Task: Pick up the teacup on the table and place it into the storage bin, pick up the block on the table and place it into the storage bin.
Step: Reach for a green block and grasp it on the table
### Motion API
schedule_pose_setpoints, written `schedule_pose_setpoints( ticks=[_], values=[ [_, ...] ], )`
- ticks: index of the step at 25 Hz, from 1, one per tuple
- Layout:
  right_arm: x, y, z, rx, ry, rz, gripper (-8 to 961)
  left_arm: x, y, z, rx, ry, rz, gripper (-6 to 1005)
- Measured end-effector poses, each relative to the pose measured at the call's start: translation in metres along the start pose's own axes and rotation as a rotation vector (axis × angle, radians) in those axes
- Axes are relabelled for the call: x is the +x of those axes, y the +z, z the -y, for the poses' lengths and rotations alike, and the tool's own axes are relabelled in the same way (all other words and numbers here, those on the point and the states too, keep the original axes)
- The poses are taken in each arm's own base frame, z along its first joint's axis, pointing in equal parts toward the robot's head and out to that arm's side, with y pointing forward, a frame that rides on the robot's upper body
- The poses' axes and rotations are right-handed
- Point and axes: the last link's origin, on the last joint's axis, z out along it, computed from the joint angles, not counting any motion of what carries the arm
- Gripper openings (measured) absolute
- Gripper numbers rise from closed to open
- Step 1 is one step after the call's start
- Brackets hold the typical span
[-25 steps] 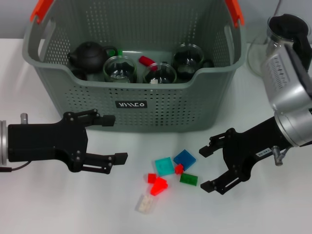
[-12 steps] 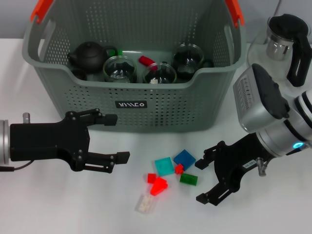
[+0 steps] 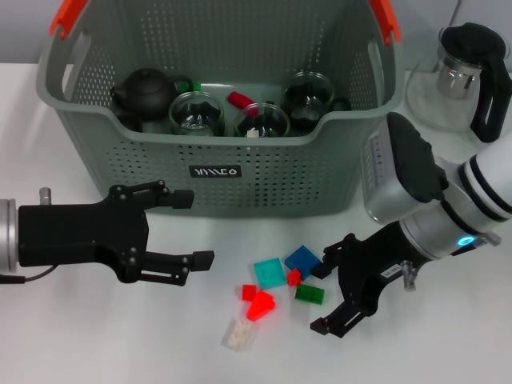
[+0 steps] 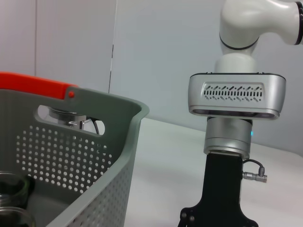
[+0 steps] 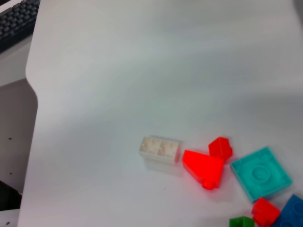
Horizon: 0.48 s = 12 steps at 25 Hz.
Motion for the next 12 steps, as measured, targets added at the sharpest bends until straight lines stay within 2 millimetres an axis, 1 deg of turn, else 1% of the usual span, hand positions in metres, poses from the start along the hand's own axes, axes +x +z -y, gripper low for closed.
schedule_pose_setpoints(
  ticks=[12],
  values=[
    [-0.0015,0.0042,-0.0003,0.004,0.015,0.003,939,-0.0004,-0.0001,0.002,0.012,0.001,0.006,949]
  ],
)
